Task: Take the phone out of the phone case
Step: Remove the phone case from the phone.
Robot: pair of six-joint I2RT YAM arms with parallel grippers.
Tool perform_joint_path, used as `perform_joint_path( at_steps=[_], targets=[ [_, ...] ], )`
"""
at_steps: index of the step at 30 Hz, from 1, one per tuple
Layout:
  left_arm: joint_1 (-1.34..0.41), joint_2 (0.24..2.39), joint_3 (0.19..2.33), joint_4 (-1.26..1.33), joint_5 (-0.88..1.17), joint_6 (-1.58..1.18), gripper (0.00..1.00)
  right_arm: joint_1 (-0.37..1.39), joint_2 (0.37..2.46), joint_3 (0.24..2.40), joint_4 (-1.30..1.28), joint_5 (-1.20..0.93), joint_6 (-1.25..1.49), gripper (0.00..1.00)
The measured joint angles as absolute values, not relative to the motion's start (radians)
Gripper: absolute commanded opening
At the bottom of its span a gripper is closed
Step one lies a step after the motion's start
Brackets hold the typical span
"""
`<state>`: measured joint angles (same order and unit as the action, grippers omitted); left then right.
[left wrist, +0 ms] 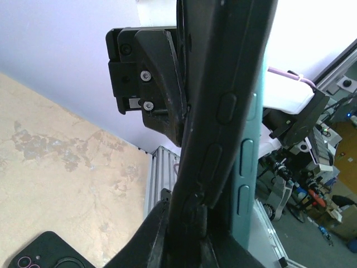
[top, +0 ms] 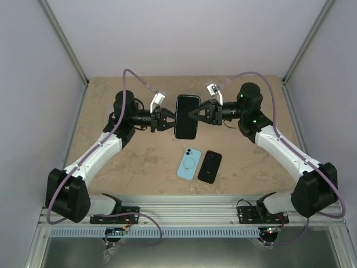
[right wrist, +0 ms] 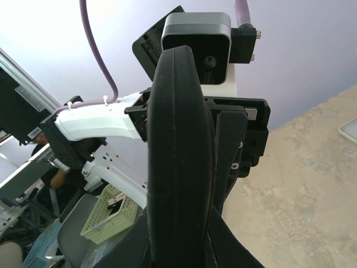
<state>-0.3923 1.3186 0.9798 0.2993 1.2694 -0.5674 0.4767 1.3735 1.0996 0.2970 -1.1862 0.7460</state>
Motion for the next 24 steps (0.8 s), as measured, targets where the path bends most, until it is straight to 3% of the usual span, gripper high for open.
perform_joint_path(
  at_steps=[6, 16, 24],
  targets=[
    [-0.392, 1.318, 0.953, 0.406, 1.235, -0.671, 0.00, 0.458, 1.397, 1.146, 0.234, -1.217, 0.728, 0.34],
    [-0.401, 1.317, 0.939, 0.467, 1.116, -0.797, 0.00, 0.405, 1.415, 1.215, 0.076, -1.275, 0.635, 0.66],
    [-0.383, 1.317, 0.928, 0.496, 1.072, -0.846, 0.00, 0.367, 1.415, 1.325, -0.090, -1.200, 0.478, 0.72]
  ],
)
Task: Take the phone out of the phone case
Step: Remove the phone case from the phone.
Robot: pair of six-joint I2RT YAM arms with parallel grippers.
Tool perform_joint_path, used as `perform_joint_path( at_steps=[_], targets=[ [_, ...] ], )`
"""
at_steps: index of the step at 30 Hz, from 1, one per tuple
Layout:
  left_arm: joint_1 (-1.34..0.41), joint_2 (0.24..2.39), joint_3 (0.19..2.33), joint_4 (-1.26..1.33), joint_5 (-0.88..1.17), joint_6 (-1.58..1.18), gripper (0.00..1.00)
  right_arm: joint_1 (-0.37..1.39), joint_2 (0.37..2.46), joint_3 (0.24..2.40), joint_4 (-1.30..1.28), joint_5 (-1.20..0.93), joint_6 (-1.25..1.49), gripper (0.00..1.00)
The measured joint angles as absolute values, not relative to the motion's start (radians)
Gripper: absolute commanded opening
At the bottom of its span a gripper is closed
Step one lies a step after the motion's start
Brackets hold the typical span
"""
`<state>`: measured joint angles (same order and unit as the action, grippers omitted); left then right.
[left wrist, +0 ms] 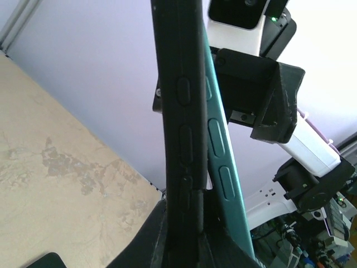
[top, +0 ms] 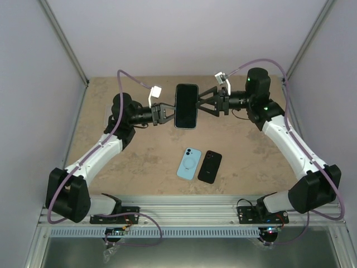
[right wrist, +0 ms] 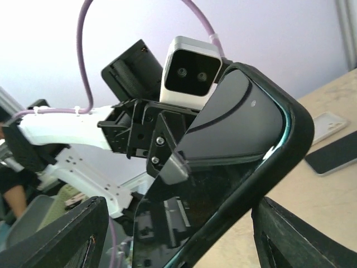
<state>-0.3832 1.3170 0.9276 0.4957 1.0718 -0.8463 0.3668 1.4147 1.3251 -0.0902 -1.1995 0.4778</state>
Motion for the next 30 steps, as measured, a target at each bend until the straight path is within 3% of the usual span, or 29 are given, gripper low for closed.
perform_joint_path(
  at_steps=[15, 30],
  targets=[
    [-0.328, 1.355, 0.910, 0.559, 1.010, -1.020, 0.00, 0.388, 1.349, 1.455, -0.365, -0.849, -0.043, 0.71],
    [-0.321, 1.457, 0.912, 0.607, 1.016, -1.196, 0.00, 0.626, 1.349, 1.510, -0.556, -0.457, -0.559, 0.69]
  ],
)
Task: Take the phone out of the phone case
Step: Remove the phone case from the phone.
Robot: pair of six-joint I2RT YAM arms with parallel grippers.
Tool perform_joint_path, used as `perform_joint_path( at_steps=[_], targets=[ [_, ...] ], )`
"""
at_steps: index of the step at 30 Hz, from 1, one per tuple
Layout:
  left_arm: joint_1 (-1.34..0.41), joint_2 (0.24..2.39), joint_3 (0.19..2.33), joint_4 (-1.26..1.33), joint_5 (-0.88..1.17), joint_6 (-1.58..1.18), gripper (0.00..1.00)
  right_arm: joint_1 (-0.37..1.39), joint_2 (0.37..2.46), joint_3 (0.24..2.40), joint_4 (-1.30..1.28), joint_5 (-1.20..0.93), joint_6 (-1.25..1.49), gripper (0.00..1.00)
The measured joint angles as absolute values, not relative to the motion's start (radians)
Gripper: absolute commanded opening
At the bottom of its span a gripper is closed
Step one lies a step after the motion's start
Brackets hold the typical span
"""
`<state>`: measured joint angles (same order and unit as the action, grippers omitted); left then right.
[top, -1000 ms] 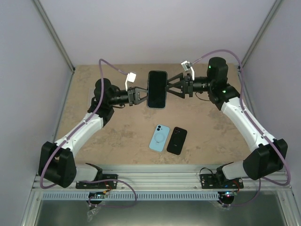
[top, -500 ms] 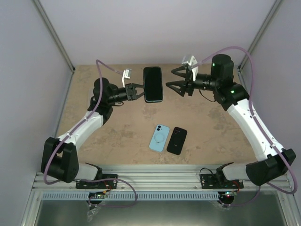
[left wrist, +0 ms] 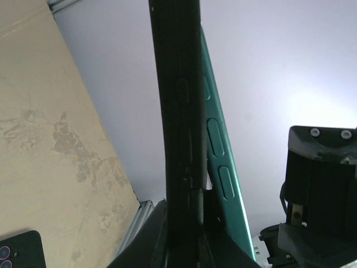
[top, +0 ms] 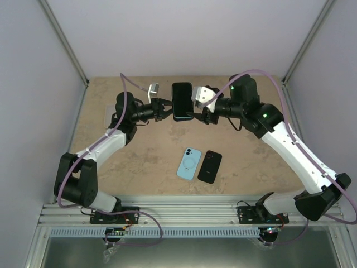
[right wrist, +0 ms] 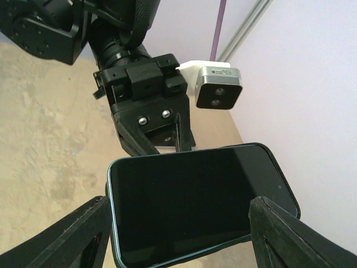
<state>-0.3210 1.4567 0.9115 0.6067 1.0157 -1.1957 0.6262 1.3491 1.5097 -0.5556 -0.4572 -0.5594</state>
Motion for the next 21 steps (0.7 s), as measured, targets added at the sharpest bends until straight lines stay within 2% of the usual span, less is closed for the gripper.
perform_joint_path(
  at_steps=[6, 15, 21],
  targets=[
    [-0.315, 1.467, 0.912, 0.618, 1.018, -1.233, 0.00, 0.679, 1.349, 1.509, -0.578, -0.357, -0.659, 0.68],
    [-0.315, 1.478, 0.915, 0.635, 1.027, -1.264, 0.00, 0.770, 1.348, 1.476, -0.571, -0.211, -0.745, 0.61],
    [-0.315, 1.483, 0.915, 0.642, 1.028, -1.281, 0.00, 0.804, 1.348, 1.466, -0.544, -0.142, -0.776, 0.60]
  ],
)
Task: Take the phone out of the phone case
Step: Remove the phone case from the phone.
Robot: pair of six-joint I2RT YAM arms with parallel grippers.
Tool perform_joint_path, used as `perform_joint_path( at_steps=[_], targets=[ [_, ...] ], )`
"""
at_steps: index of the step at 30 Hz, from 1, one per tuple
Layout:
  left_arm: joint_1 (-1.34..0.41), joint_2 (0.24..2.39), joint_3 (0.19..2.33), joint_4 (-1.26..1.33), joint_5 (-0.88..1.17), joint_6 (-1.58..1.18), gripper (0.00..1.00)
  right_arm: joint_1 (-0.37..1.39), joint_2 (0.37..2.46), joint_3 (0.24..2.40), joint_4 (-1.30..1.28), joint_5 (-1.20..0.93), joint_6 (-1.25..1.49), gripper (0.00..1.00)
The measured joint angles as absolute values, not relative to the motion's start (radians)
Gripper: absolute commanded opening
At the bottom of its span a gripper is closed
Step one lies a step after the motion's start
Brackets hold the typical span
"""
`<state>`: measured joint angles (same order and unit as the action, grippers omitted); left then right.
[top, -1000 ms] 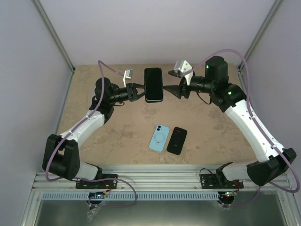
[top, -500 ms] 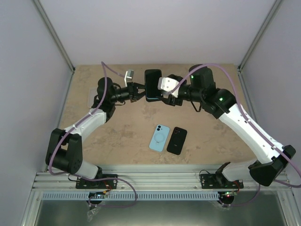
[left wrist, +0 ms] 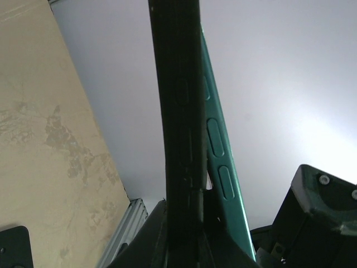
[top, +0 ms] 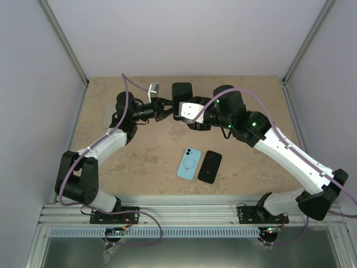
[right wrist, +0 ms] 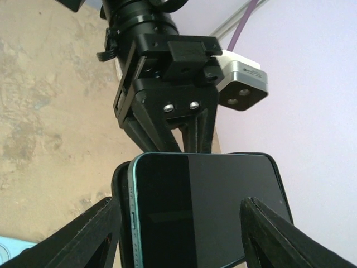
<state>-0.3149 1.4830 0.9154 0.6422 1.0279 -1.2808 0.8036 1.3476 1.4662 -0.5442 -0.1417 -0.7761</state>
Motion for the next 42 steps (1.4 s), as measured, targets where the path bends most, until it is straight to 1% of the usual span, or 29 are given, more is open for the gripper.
perform_joint_path(
  at_steps=[8, 11, 14, 20, 22, 26, 30, 37, 42],
  targets=[
    [-0.315, 1.484, 0.915, 0.650, 1.029, -1.288, 0.00, 0.834, 1.353, 1.430, -0.533, -0.093, -0.809, 0.59],
    [-0.315, 1.484, 0.915, 0.651, 1.030, -1.288, 0.00, 0.839, 1.353, 1.421, -0.517, -0.069, -0.820, 0.57],
    [-0.315, 1.484, 0.915, 0.651, 1.030, -1.291, 0.00, 0.846, 1.353, 1.401, -0.484, -0.024, -0.835, 0.54],
    [-0.314, 1.490, 0.915, 0.674, 1.029, -1.309, 0.00, 0.863, 1.353, 1.344, -0.391, 0.074, -0.875, 0.53],
    [-0.311, 1.498, 0.915, 0.680, 1.028, -1.316, 0.00, 0.870, 1.353, 1.322, -0.356, 0.105, -0.894, 0.50],
    [-0.308, 1.508, 0.915, 0.680, 1.024, -1.322, 0.00, 0.886, 1.353, 1.278, -0.288, 0.160, -0.931, 0.41],
    [-0.308, 1.509, 0.913, 0.681, 1.011, -1.329, 0.00, 0.901, 1.353, 1.250, -0.233, 0.209, -0.970, 0.36],
    [-0.307, 1.509, 0.911, 0.681, 1.006, -1.333, 0.00, 0.938, 1.353, 1.186, -0.126, 0.305, -1.061, 0.22],
    [-0.307, 1.509, 0.907, 0.680, 1.003, -1.338, 0.00, 0.960, 1.355, 1.155, -0.050, 0.371, -1.134, 0.07]
  ],
)
